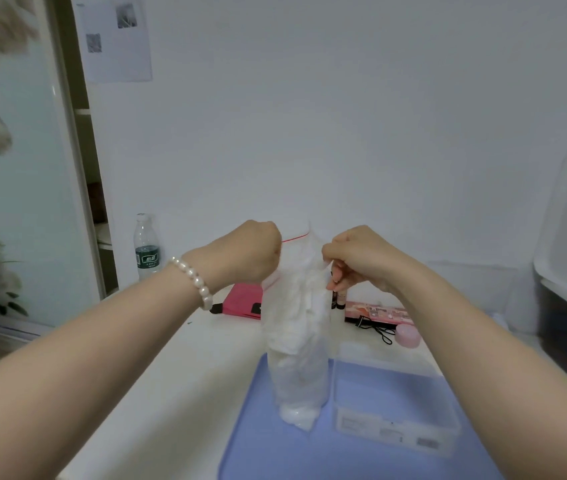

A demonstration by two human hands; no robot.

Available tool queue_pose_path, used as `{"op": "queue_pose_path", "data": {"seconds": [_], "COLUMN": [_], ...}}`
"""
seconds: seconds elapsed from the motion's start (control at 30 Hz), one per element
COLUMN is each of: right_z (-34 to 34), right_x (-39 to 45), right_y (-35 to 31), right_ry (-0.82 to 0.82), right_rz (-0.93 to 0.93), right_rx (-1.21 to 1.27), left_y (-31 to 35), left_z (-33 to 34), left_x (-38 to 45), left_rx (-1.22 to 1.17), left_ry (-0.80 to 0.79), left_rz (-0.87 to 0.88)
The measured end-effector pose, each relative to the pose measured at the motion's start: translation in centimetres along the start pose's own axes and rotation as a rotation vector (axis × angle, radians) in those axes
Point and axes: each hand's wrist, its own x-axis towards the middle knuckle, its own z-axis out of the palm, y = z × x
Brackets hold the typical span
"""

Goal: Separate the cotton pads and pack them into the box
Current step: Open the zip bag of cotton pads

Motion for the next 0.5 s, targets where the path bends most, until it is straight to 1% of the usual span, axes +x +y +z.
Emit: {"op": "queue_pose_path", "data": {"seconds": [0.07,0.2,0.33,0.43,0.5], "right_z": [-0.3,-0.7,-1.6,-1.2,-0.7], "right_x": [-0.3,-0.9,-0.8,-0.9,-0.8], "right_y": [0.2,0.3,0.1,0.3,0.6], "right_ry": [-0.013,-0.025,0.002,0.037,0.044], "right_rz": [-0.001,0.013,0.026,0.018,-0.025], "right_rx": [-0.037,-0.119,-0.155,-0.078,0.057], "left_y": [-0.9,-2.0,-3.6,-3.7,-3.8], "left_z": [-0.5,-1.2,-1.3,-2.0,-2.1], "left_x": [0.3,0.3,-0.1,-0.7,-1.1], "left_rx": [0.043,-0.077,-0.114,-0.160,-0.171], "left_ry": [-0.017,-0.095,-0.248,-0.308,-0.331], "left_rz": [-0.089,-0.229,-0.296,-0.295,-0.275]}}
